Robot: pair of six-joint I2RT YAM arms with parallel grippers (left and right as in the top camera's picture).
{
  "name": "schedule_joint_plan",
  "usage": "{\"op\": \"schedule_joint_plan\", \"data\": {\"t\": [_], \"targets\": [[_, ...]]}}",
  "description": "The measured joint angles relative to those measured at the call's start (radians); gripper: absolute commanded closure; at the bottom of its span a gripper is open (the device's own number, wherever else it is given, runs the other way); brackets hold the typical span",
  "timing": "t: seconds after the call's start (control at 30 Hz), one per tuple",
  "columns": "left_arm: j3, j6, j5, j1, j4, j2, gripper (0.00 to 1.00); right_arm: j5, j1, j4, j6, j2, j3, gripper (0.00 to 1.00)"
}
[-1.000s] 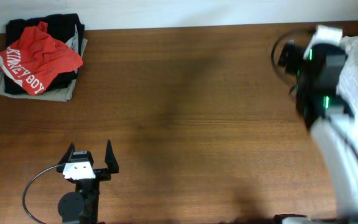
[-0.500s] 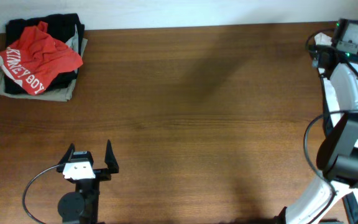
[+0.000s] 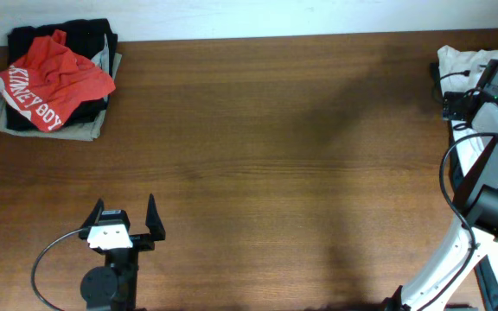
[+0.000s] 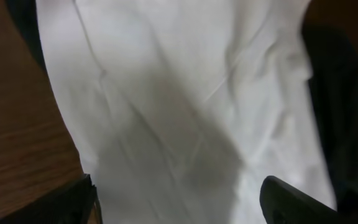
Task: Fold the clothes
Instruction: 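Reach the right gripper to the white T-shirt at the right edge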
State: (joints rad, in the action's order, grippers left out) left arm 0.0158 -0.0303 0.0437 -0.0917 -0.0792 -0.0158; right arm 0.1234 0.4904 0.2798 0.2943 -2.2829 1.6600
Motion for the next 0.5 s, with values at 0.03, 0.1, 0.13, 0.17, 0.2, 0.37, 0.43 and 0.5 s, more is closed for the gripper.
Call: {"op": "schedule_joint_plan", "data": {"t": [0.03,0.1,0.13,0.17,0.2,0.37,0.43,0.5], "targets": [[0.000,0.000,0.000,0.000,0.000,0.000,0.01,-0.006,0.000,-0.002,0.000,-0.009,0.000,0.28],[0.000,0.000,0.000,0.000,0.000,0.000,0.01,-0.016,0.001,-0.006,0.006,-0.019,0.000,0.48],[0.000,0.000,0.000,0.000,0.000,0.000,0.01,-0.019,0.001,-0.009,0.002,-0.021,0.000,0.48],[0.000,0.000,0.000,0.000,0.000,0.000,0.01,-0.020,0.001,-0.013,0.005,-0.021,0.000,0.47],[0.000,0.000,0.000,0.000,0.000,0.000,0.01,-0.020,0.001,-0.014,0.002,-0.021,0.000,0.47],[0.000,0.000,0.000,0.000,0.000,0.000,0.01,-0.021,0.002,-0.017,-0.025,-0.021,0.001,0.36],[0.000,0.000,0.000,0.000,0.000,0.000,0.01,-0.022,0.002,-0.018,-0.037,-0.021,0.001,0.27],[0.000,0.000,0.000,0.000,0.000,0.000,0.01,-0.026,0.002,-0.006,-0.044,-0.021,0.011,0.27]]}}
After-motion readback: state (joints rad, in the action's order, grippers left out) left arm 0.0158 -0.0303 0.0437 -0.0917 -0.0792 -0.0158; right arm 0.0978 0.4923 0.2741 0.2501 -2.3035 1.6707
